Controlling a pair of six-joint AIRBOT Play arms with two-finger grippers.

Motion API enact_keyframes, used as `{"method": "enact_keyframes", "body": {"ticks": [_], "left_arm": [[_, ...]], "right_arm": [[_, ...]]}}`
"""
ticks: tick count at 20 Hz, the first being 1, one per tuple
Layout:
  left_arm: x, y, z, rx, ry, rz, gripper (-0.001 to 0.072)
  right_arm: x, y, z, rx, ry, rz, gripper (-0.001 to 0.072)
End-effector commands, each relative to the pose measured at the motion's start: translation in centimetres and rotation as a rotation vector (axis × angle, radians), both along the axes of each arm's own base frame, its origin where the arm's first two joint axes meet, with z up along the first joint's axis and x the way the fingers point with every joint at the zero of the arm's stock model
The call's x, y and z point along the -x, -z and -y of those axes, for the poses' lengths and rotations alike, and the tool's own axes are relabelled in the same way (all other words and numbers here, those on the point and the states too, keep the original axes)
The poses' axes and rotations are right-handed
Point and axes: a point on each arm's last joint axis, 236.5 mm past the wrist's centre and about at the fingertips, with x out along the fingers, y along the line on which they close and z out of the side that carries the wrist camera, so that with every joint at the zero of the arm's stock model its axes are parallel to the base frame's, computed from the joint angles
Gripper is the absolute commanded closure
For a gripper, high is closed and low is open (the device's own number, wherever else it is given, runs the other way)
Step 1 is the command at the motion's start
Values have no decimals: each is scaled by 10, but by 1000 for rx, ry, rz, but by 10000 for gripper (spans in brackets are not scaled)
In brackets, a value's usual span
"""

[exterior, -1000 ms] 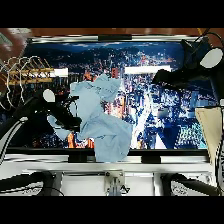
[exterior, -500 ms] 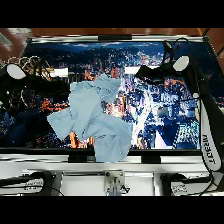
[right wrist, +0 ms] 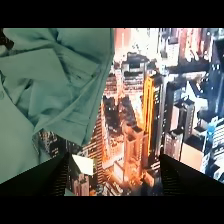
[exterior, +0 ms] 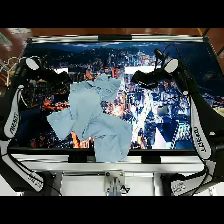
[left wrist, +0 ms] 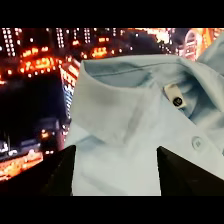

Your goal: Fold the shirts.

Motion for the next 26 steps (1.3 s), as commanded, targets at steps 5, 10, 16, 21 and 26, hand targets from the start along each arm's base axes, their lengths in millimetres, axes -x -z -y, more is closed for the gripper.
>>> {"method": "enact_keyframes", "body": {"ticks": [5, 10, 16, 21, 26], "left_arm": [[-38, 39, 7, 81, -88, 46, 132], [-34, 35, 17, 136, -75, 24, 647], [14, -46, 27, 73, 233, 61, 648], [99, -98, 45, -90, 427, -63, 648], [155, -100, 27, -314, 425, -157, 648]], "right_arm": [[36, 13, -4, 29, -130, -113, 34], [26, 25, -14, 22, -102, -100, 33], [27, 52, -45, 13, -120, -126, 33], [32, 41, -66, -78, -120, -146, 34], [44, 50, -81, -6, -177, -137, 33]]}}
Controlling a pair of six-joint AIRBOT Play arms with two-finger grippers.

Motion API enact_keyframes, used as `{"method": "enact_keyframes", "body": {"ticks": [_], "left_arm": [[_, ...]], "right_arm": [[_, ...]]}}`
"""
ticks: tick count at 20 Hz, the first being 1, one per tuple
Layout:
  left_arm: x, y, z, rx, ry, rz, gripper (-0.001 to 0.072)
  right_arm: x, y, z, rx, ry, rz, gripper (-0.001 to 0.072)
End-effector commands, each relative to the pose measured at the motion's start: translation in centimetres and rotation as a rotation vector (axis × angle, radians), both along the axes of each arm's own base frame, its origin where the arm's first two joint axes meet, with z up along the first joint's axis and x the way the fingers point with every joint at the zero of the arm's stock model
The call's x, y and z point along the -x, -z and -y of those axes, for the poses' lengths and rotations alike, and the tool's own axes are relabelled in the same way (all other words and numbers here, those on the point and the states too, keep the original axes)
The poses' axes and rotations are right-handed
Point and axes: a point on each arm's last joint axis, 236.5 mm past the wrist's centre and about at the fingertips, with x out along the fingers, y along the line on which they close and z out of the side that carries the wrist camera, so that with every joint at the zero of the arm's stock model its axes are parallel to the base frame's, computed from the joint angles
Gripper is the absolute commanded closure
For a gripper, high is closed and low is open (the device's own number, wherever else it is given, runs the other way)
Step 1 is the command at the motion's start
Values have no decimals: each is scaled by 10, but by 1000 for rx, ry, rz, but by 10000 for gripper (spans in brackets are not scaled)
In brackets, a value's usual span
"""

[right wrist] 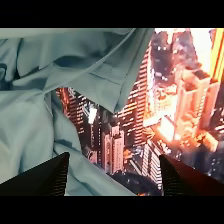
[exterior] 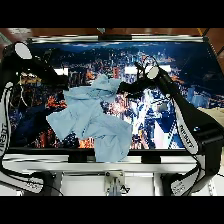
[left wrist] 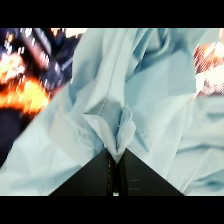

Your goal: Fold the shirts.

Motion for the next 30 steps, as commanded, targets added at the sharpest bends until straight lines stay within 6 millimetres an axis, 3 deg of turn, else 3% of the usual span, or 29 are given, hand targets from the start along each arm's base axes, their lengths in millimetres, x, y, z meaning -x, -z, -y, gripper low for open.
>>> {"method": "enact_keyframes", "body": {"ticks": [1, 3, 6, 10, 14, 17, 20, 24, 30], "left_arm": [[48, -5, -14, -140, 6, -42, 648], [70, -10, -7, -135, 7, -36, 648], [96, -22, 8, -119, 10, -3, 648], [121, -43, 36, -96, 63, 46, 648], [141, -50, 54, -92, 109, 40, 648], [156, -59, 56, -93, 137, 42, 648], [160, -76, 48, -87, 106, 91, 648], [168, -91, 45, -69, 92, 128, 648], [170, -95, 41, -73, 79, 133, 648]], "right_arm": [[1, 7, 1, 56, -8, 14, 33], [-8, 9, 7, 82, 24, 41, 33], [-17, 3, -4, 59, 26, 98, 34], [-1, 3, -34, 63, -69, 130, 33], [16, -4, -73, 12, -118, 139, 33], [20, -2, -82, 2, -94, 120, 33], [26, 14, -81, 15, -110, 72, 33], [45, 32, -100, 36, -249, 100, 33], [69, 33, -120, 57, -459, 188, 33]]}}
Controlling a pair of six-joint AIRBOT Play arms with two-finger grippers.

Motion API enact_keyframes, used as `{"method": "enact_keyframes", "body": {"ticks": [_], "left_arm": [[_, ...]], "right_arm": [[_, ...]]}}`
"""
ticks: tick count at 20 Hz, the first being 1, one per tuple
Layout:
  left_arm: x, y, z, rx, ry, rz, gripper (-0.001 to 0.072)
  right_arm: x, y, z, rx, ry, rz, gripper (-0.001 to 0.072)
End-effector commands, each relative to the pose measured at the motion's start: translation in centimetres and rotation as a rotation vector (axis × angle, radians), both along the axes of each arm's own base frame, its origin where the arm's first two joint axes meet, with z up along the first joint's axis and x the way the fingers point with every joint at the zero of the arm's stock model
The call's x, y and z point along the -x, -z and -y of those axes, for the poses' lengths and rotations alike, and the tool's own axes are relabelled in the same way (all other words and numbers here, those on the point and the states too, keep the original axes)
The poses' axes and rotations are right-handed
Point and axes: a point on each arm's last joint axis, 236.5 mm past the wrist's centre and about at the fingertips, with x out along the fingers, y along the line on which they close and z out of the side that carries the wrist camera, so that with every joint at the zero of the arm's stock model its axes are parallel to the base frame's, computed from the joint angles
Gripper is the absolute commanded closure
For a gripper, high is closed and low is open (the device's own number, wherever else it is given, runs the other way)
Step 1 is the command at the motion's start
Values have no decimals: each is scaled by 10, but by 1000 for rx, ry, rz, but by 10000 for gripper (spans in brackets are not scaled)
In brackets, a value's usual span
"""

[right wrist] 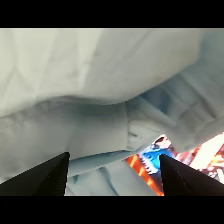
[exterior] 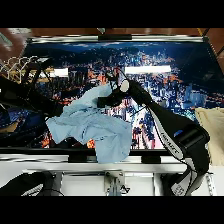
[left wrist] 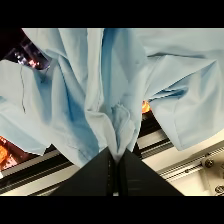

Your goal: Fold the shirts.

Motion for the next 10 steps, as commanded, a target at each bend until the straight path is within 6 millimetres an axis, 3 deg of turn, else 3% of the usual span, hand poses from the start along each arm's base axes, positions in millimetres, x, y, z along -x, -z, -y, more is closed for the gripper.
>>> {"method": "enact_keyframes", "body": {"ticks": [1, 5, 10], "left_arm": [[0, -2, -5, -8, -10, 8, 648], [-3, -2, -10, -7, -29, 8, 648], [-1, -5, -8, 5, -26, 12, 648]], "right_arm": [[16, 3, -6, 21, -153, 49, 33], [25, 8, 2, 57, -215, 40, 33], [-3, 0, -16, 22, -147, 172, 34]]}}
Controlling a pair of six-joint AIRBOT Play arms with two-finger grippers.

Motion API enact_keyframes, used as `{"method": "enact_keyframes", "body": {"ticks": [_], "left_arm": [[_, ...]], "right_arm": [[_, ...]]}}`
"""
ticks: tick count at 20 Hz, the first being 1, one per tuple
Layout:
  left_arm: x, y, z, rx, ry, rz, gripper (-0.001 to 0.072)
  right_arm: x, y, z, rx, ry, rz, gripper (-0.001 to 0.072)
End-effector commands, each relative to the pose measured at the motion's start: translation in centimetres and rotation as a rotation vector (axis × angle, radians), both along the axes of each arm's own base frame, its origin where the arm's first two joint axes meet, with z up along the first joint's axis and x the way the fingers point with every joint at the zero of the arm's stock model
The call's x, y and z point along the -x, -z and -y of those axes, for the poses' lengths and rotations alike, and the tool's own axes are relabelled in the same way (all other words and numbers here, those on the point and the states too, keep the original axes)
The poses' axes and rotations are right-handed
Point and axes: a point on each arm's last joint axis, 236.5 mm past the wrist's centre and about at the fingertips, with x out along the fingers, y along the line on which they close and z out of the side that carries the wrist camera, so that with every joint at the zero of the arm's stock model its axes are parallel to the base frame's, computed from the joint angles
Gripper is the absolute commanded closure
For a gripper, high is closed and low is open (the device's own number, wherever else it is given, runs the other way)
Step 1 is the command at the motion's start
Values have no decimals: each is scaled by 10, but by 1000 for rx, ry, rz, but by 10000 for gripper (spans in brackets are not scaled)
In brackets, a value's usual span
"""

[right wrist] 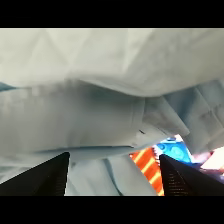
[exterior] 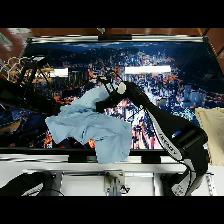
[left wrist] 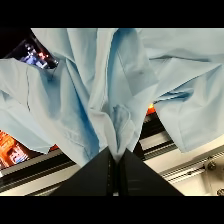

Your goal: Fold the shirts.

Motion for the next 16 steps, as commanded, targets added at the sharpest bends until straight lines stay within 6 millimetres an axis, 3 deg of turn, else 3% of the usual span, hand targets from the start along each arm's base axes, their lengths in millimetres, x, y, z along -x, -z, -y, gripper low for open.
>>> {"method": "enact_keyframes", "body": {"ticks": [1, 3, 5, 6, 7, 8, 10, 12, 16], "left_arm": [[3, -5, 1, 15, 3, 9, 648], [5, -14, 0, 26, 3, 35, 648], [7, -24, -1, 38, 2, 65, 648], [6, -30, -1, 45, 2, 80, 648], [6, -33, -1, 49, 3, 90, 648], [5, -36, 0, 53, 3, 97, 648], [7, -38, 4, 71, 12, 95, 648], [11, -39, 10, 95, 25, 84, 648], [13, -41, 14, 105, 58, 91, 649]], "right_arm": [[-25, -6, -10, -26, 62, 112, 34], [-37, -11, -15, -43, 113, 152, 34], [-31, -5, -17, -22, 91, 152, 35], [-27, -1, -17, 0, 74, 152, 87], [-26, 2, -17, 20, 58, 164, 257], [-26, 3, -18, 26, 52, 179, 376], [-33, -2, -24, 3, 67, 216, 357], [-43, -11, -30, -41, 101, 245, 118], [-47, -16, -35, -67, 112, 260, 115]]}}
